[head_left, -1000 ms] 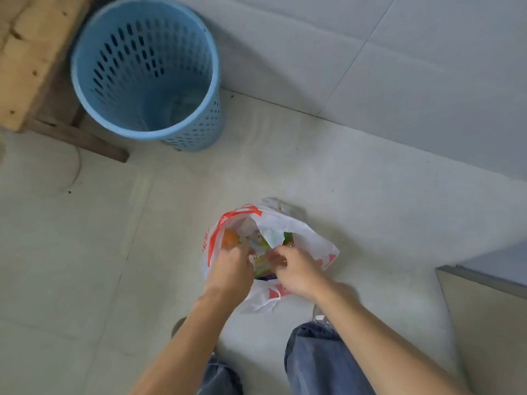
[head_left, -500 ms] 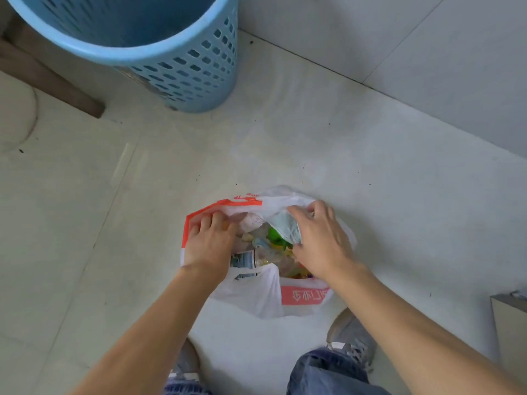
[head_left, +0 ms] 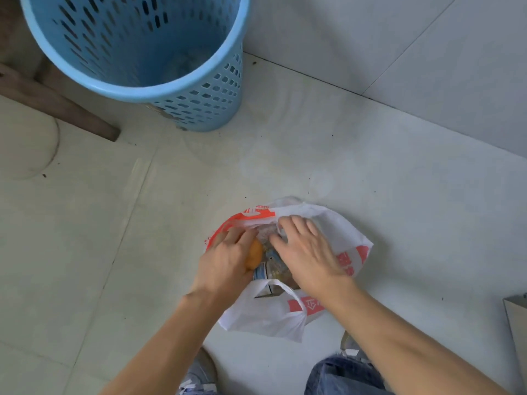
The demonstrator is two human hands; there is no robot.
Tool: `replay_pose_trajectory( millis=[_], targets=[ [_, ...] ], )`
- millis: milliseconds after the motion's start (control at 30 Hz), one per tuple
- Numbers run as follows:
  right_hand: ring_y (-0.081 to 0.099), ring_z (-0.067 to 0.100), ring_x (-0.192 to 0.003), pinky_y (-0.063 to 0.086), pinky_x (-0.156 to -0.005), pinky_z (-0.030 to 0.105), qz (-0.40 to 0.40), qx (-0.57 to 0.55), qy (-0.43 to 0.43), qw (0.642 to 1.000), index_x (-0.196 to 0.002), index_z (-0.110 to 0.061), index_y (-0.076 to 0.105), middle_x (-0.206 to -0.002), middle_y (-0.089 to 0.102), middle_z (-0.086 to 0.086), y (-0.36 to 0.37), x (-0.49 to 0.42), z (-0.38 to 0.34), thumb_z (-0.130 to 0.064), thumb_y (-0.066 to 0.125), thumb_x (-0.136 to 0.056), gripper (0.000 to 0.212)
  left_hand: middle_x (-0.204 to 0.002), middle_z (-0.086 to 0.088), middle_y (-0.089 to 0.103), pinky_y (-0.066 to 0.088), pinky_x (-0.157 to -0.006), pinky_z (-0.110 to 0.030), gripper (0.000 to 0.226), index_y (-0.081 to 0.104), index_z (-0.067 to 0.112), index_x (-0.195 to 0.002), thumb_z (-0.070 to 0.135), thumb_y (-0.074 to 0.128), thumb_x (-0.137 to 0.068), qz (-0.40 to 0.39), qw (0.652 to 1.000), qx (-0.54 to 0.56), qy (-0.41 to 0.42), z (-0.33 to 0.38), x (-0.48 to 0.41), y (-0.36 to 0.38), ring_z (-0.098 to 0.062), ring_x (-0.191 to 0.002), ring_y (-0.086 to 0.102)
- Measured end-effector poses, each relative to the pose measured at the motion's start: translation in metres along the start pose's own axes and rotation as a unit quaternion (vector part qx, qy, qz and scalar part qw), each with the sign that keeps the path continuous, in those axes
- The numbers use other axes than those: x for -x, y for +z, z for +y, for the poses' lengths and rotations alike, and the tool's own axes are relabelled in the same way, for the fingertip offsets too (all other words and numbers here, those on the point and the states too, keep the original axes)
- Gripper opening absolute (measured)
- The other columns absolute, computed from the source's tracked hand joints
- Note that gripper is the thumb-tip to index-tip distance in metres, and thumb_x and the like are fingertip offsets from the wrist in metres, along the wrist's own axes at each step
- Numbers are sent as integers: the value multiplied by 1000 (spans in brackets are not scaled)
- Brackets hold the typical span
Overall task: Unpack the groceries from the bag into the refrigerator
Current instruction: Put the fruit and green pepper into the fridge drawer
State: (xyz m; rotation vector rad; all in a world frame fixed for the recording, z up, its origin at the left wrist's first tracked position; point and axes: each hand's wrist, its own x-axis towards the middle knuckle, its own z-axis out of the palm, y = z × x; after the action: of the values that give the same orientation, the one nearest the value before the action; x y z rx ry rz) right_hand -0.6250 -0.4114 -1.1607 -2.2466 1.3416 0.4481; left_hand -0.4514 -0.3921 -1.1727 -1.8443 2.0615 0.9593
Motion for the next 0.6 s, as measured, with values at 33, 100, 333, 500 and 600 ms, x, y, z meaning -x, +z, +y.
replay_pose_trajectory(
  millis=[33, 100, 333, 500, 600],
  targets=[
    [37, 36, -130, 37, -108, 42, -26, 25, 4, 999, -132, -10, 48, -137, 41, 16, 1, -2, 3, 7, 57, -72, 63, -137, 10, 50, 55, -77, -37, 62, 48, 32, -132, 31, 73, -76, 4, 1000, 5, 1, 0, -1, 1, -22, -124, 52],
    [26, 36, -139, 30, -114, 46, -80, 64, 49, 994, -144, -11, 37, -147, 29, 18, 4, -8, 13, 1, 71, -69, 83, -139, 11, 49, 54, -78, -37, 66, 45, 33, -136, 31, 74, -76, 2, 1000, 6, -3, -1, -3, 4, -23, -123, 51],
    [33, 32, -137, 48, -97, 35, -74, 15, 110, 991, -144, -8, 34, -147, 30, 17, 0, -3, 26, -11, 77, -75, 82, -139, 9, 50, 53, -74, -36, 63, 47, 31, -136, 23, 68, -77, 5, 1000, 5, 9, 9, 7, 0, -25, -122, 52],
    [40, 34, -133, 45, -101, 42, 12, -85, 115, 990, -141, -16, 43, -144, 36, 15, -52, 46, 13, -38, 82, -68, 85, -128, 3, 56, 51, -72, -36, 67, 50, 29, -132, 27, 75, -70, 13, 997, 73, -17, 34, 48, -51, -31, -107, 59],
    [45, 32, -131, 45, -105, 43, 64, -184, 136, 971, -139, -16, 45, -142, 42, 13, -114, 86, 1, -37, 83, -67, 85, -114, 0, 50, 51, -66, -35, 68, 52, 29, -122, 36, 82, -62, 11, 991, 124, -39, 61, 85, -108, -29, -90, 60]
  ],
)
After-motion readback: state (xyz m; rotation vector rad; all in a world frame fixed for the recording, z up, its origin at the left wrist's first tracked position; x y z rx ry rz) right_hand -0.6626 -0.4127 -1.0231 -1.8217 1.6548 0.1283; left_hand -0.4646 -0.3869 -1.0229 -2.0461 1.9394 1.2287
